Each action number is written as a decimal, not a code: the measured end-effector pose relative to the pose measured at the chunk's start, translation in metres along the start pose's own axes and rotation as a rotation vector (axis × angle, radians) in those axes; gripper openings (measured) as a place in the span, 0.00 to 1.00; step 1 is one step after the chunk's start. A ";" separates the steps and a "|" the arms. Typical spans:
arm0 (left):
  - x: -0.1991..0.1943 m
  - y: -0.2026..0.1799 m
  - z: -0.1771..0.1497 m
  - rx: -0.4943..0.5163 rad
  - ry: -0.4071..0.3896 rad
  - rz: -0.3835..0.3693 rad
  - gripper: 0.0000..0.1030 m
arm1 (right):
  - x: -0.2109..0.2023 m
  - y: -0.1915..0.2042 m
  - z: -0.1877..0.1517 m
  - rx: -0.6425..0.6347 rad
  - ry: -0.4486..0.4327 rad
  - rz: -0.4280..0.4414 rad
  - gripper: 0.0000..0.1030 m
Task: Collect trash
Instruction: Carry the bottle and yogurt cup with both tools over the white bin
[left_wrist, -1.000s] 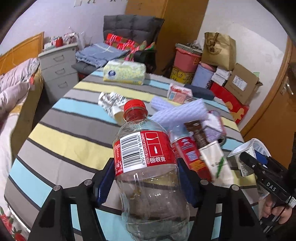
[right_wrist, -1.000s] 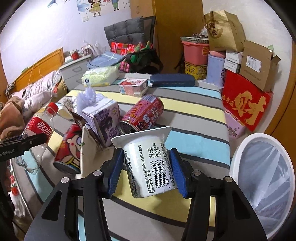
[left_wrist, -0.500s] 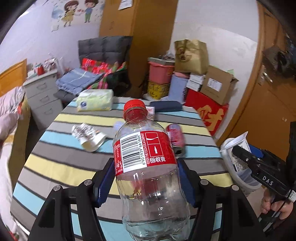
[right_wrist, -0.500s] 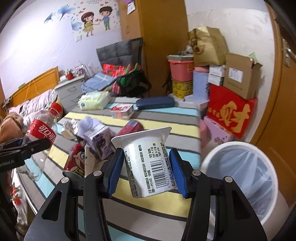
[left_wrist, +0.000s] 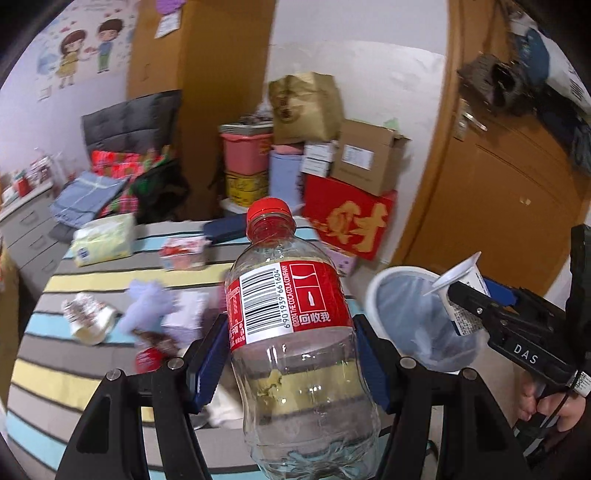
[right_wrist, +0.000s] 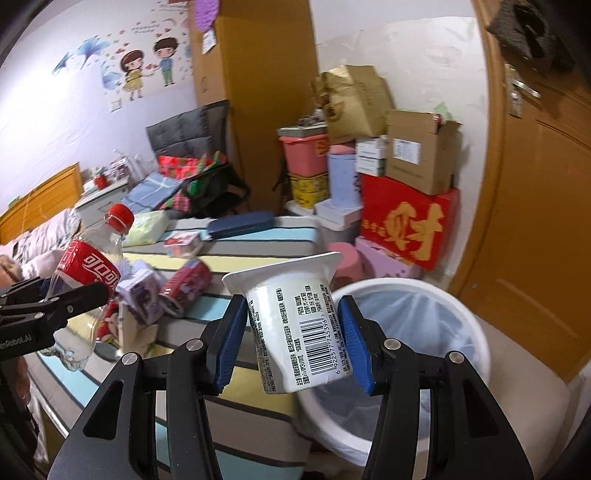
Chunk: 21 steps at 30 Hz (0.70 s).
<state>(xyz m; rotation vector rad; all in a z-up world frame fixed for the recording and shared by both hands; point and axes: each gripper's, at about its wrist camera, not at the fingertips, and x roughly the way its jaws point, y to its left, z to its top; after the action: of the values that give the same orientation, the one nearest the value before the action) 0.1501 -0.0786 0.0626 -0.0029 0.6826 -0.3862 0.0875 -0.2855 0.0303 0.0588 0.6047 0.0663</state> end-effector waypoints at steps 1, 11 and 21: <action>0.005 -0.008 0.001 0.009 0.005 -0.014 0.63 | -0.002 -0.005 -0.001 0.007 -0.001 -0.010 0.51; 0.051 -0.072 0.012 0.088 0.064 -0.128 0.63 | -0.005 -0.050 -0.016 0.089 0.035 -0.105 0.51; 0.098 -0.119 0.015 0.150 0.123 -0.192 0.63 | 0.006 -0.082 -0.027 0.135 0.096 -0.151 0.51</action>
<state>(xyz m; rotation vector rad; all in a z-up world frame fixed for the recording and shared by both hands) 0.1875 -0.2250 0.0297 0.0989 0.7759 -0.6250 0.0807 -0.3656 -0.0015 0.1414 0.7075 -0.1193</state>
